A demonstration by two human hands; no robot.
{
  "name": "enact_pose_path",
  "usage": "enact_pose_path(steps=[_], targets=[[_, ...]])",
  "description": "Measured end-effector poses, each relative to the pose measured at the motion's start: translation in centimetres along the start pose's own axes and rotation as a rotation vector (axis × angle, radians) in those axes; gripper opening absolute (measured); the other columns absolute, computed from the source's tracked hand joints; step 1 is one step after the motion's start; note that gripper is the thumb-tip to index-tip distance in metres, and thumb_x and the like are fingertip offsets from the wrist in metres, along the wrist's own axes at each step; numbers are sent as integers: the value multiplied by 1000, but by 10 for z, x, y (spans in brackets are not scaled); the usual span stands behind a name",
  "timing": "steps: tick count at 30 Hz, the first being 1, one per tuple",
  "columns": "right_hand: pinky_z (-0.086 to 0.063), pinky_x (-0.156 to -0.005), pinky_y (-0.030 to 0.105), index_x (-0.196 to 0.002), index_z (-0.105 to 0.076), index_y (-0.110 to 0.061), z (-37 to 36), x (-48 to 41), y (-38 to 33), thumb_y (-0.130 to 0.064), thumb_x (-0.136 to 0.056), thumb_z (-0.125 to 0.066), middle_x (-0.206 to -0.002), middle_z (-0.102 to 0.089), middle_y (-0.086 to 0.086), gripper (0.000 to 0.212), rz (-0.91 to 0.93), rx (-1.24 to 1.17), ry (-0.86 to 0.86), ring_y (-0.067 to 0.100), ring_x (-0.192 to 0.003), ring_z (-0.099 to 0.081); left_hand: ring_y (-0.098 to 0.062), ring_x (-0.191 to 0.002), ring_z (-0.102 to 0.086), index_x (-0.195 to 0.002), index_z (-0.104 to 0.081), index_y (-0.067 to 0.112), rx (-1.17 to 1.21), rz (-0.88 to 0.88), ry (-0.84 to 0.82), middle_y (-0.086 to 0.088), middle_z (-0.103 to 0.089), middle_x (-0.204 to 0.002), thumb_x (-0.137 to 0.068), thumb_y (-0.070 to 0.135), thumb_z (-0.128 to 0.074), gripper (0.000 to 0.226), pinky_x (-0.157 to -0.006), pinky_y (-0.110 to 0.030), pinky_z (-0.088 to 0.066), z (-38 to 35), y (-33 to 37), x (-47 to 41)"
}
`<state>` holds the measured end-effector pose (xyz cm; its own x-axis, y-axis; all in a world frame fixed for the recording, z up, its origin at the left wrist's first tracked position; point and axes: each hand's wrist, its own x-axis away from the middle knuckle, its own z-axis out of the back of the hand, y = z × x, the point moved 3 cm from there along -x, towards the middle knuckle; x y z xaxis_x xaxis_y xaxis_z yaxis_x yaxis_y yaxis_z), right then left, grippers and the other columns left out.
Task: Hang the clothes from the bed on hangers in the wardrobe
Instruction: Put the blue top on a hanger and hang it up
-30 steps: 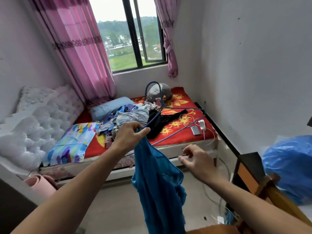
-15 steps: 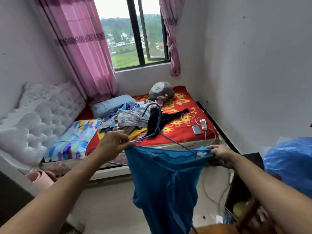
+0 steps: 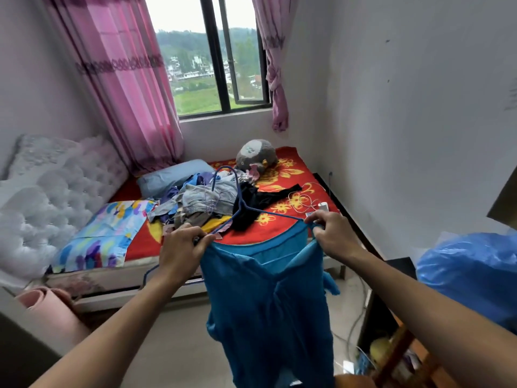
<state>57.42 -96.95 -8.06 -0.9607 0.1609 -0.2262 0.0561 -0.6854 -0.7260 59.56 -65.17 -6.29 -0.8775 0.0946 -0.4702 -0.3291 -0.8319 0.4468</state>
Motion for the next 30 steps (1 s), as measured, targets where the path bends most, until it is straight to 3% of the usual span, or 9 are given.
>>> enact_pose_path(steps=[3,7,10,13,15,18,22,26,30], targets=[[-47,-64,20,-104,-68,-22,-2,14,-13,-1,-83,-55,-93,-68,3,32,89,-170,33,20,-78,-62,-18,-74,-58,-75,-74,16,16,59,85,0,-63,-77,-82,28,-74,14,-66,-35,-46,6,-2,14],[-50,-76,33,-121,-59,-37,-36,21,-26,-30,-87,-65,-90,-69,0,35,217,-89,-386,12,-77,-61,-7,-71,-54,-76,-73,13,150,95,86,3,-58,-77,-82,23,-75,12,-66,-25,-42,7,1,36],[-50,-70,32,-115,-65,-29,-33,7,-34,-45,-87,-63,-75,-66,-11,32,319,63,-39,14,-74,-64,-6,-70,-52,-72,-69,13,155,147,111,4,-51,-73,-82,22,-74,14,-59,-14,-34,20,-11,53],[-48,-78,35,-118,-63,-23,-28,-9,-44,-41,-80,-64,-104,-66,-1,42,494,245,255,22,-98,-59,-9,-69,-50,-69,-65,16,135,153,139,2,-49,-74,-84,22,-72,17,-59,-16,-35,45,-24,72],[-44,-89,40,-125,-58,-25,-46,-21,-56,-47,-79,-65,-116,-62,1,51,557,352,80,25,-109,-55,-10,-71,-49,-71,-63,14,142,141,136,1,-49,-75,-85,21,-70,17,-61,-18,-36,59,-27,82],[-46,-67,36,-97,-68,-24,-74,-16,-88,-57,-84,-47,-85,-68,-3,41,589,232,-123,23,-83,-63,-10,-70,-50,-75,-62,12,120,116,86,0,-51,-77,-87,22,-68,17,-64,-25,-42,79,-42,95],[-38,-55,33,-84,-67,-24,-95,-1,-135,-58,-85,-41,-71,-65,-5,43,676,180,-8,21,-70,-62,-14,-78,-58,-87,-61,20,-29,169,-7,3,-62,-83,-94,36,-53,19,-69,-44,-51,121,-99,118],[-41,-65,31,-101,-68,-35,-138,13,-194,-47,-90,-56,-93,-71,-8,20,651,179,-149,19,-87,-63,-15,-78,-59,-86,-61,19,47,303,40,5,-62,-83,-96,24,-53,13,-71,-47,-50,162,-158,144],[-40,-64,33,-80,-65,-32,-202,38,-267,-54,-90,-55,-81,-65,-8,26,685,302,-333,17,-81,-59,-17,-81,-59,-89,-63,16,33,305,83,1,-63,-89,-95,12,-55,11,-77,-35,-47,209,-217,163]])
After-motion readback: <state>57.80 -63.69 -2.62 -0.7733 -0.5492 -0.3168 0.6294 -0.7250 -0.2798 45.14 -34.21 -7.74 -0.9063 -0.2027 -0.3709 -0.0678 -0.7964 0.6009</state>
